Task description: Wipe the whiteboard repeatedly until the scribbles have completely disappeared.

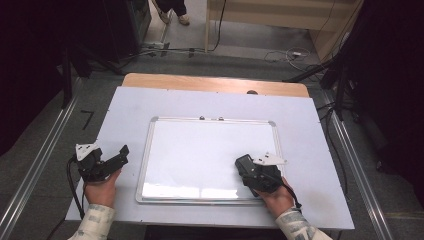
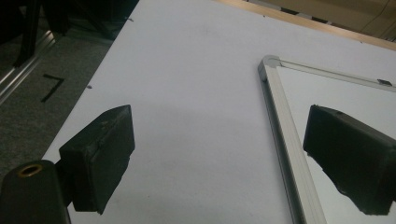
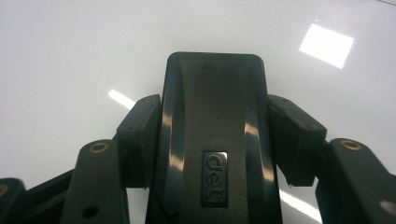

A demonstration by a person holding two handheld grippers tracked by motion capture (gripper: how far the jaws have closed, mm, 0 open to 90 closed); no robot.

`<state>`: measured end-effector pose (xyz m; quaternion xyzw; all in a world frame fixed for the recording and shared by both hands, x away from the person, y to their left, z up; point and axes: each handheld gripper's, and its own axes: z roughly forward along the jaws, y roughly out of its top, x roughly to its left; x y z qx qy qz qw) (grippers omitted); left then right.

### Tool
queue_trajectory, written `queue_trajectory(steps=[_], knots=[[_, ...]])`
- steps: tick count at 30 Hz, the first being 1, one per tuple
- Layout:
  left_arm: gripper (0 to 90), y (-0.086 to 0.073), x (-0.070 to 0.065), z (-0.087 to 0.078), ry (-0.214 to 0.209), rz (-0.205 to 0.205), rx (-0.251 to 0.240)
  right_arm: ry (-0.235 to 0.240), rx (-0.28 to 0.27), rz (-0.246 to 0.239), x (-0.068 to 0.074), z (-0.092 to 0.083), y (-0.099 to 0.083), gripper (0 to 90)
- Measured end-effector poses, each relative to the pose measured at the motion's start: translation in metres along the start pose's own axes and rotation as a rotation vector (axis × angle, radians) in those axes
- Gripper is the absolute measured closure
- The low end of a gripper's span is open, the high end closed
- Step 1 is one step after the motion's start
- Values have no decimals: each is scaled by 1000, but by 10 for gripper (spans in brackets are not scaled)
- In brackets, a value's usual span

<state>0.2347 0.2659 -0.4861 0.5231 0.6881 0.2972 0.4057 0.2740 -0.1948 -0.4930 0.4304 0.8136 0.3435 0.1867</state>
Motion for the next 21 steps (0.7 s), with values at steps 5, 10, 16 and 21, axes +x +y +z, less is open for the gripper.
queue_trajectory(steps=[5,10,16,21], knots=[[95,0,0,0,-1,1,0,-25,-16,17,-4,-7,-1,382],[95,0,0,0,-1,0,0,-71,-53,90,-16,-22,-1,382],[95,0,0,0,-1,1,-1,-96,-49,130,-25,-30,-7,381],[95,0,0,0,-3,3,0,-113,-44,153,-29,-33,-11,381]])
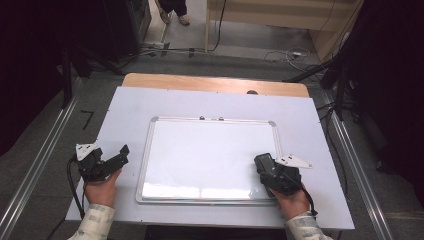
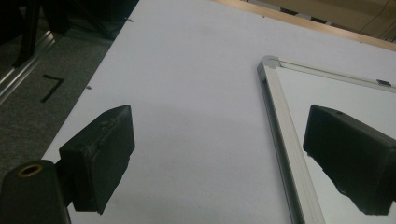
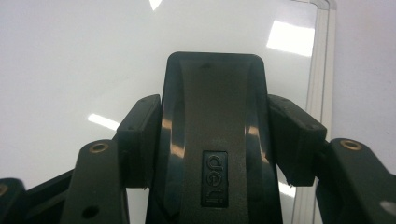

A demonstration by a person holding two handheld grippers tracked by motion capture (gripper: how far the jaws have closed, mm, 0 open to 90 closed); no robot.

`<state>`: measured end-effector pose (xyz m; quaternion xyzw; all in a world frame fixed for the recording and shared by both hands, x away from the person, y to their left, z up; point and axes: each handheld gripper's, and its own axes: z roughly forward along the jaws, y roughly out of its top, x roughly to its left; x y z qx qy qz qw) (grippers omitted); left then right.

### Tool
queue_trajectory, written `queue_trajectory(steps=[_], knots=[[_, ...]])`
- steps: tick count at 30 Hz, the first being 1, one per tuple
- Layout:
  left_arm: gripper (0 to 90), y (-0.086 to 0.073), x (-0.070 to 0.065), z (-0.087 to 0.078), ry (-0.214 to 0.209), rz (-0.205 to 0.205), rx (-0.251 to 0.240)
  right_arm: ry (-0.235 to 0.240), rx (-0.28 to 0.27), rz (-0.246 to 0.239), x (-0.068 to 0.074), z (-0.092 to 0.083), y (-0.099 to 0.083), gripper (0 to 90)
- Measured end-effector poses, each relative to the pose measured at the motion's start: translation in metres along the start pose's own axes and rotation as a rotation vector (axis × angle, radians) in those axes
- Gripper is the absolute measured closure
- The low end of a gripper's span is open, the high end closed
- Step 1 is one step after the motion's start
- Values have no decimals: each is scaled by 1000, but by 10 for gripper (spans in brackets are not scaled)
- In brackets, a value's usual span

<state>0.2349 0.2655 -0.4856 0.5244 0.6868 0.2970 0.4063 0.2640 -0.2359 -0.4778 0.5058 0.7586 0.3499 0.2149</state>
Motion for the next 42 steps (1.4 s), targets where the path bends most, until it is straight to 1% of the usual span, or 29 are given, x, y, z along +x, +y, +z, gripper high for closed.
queue_trajectory(steps=[6,22,28,35,42], knots=[[95,0,0,0,0,-2,-2,-17,-3,15,-2,-1,0,381],[95,0,0,0,-2,-3,-3,-41,4,26,-4,-2,0,380],[95,0,0,-1,-3,-3,-2,-67,2,46,-5,-3,0,380],[95,0,0,-1,-4,-4,-2,-100,11,57,-2,-1,-3,380],[95,0,1,-1,-3,-4,-2,-124,20,53,-2,3,-6,380]])
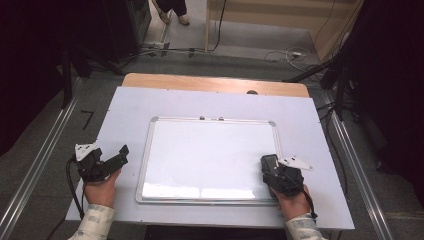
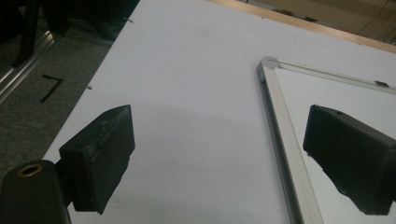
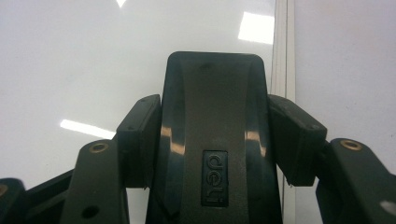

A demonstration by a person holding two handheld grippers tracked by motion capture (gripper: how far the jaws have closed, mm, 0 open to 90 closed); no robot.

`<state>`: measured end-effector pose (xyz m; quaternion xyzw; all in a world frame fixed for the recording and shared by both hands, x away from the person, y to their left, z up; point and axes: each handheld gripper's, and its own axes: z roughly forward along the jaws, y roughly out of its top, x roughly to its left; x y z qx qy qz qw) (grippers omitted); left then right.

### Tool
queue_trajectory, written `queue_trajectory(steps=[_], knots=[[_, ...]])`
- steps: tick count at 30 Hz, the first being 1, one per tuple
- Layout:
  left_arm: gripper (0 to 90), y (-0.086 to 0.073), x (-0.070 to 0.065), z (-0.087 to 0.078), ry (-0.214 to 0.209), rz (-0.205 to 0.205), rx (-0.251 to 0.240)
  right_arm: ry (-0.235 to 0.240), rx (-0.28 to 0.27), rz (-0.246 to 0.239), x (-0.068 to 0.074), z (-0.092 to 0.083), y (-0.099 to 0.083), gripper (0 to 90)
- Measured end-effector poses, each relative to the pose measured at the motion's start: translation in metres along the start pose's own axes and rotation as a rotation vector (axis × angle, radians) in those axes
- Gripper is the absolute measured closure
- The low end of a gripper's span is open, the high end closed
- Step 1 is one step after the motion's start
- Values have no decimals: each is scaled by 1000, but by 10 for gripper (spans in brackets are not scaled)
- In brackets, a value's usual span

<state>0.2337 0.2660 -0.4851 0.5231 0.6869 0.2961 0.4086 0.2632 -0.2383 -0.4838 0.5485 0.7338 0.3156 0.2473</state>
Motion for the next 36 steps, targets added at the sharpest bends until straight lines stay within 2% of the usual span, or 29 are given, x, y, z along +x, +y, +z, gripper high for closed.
queue_trajectory(steps=[2,8,13,22,28,31,36], knots=[[95,0,0,0,0,0,0,-7,0,-1,-1,1,0,380],[95,0,0,0,1,0,1,-26,11,38,-5,4,-1,381],[95,0,0,0,1,1,2,-41,38,33,-3,9,-2,381],[95,0,-1,1,2,1,1,-68,40,63,0,9,-1,381],[95,0,0,0,2,1,2,-92,32,52,2,8,-1,368],[95,0,0,0,2,2,2,-74,-6,46,1,4,1,296],[95,0,0,0,2,1,1,-45,-24,59,-4,-2,2,260]])
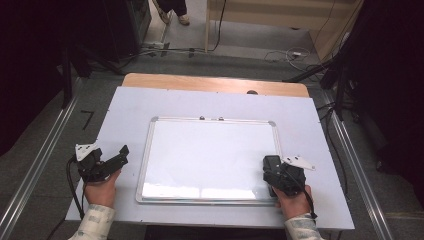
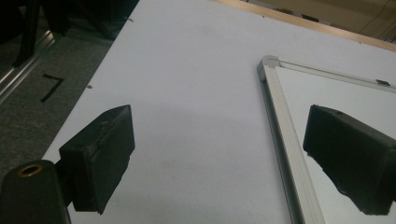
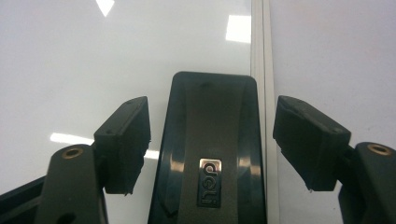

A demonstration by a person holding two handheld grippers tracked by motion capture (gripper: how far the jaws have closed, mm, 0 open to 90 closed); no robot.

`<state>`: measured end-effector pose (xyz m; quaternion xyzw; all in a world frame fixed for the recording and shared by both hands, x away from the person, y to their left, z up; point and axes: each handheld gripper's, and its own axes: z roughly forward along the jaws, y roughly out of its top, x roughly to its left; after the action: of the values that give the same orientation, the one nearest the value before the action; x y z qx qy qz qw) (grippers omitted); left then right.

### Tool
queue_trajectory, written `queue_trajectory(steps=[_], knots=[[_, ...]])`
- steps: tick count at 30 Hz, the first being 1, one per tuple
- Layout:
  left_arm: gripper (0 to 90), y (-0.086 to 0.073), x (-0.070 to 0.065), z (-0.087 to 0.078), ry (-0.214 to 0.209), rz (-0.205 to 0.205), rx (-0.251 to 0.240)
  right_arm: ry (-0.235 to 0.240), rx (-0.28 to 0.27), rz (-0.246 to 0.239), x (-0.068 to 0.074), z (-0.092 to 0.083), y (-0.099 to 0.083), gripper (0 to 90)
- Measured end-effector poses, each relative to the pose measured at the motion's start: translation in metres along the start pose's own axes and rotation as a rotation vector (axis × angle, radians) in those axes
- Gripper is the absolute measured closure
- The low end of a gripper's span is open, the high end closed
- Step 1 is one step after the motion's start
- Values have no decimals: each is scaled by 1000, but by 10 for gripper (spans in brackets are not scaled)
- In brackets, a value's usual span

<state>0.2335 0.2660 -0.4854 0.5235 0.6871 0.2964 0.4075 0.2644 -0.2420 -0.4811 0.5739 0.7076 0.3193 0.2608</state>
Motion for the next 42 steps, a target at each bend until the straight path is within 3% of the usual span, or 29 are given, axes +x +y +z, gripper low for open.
queue_trajectory(steps=[3,12,22,31,42], knots=[[95,0,0,0,2,0,1,16,-32,-9,-2,-6,2,249],[95,0,0,0,3,2,1,75,-50,-64,-6,-11,7,185],[95,0,0,1,4,2,1,148,-60,-71,-12,-16,14,165],[95,0,-1,1,3,6,5,146,-50,-33,-30,-18,19,152],[95,0,-1,1,3,9,5,147,-51,-17,-40,-20,22,115]])
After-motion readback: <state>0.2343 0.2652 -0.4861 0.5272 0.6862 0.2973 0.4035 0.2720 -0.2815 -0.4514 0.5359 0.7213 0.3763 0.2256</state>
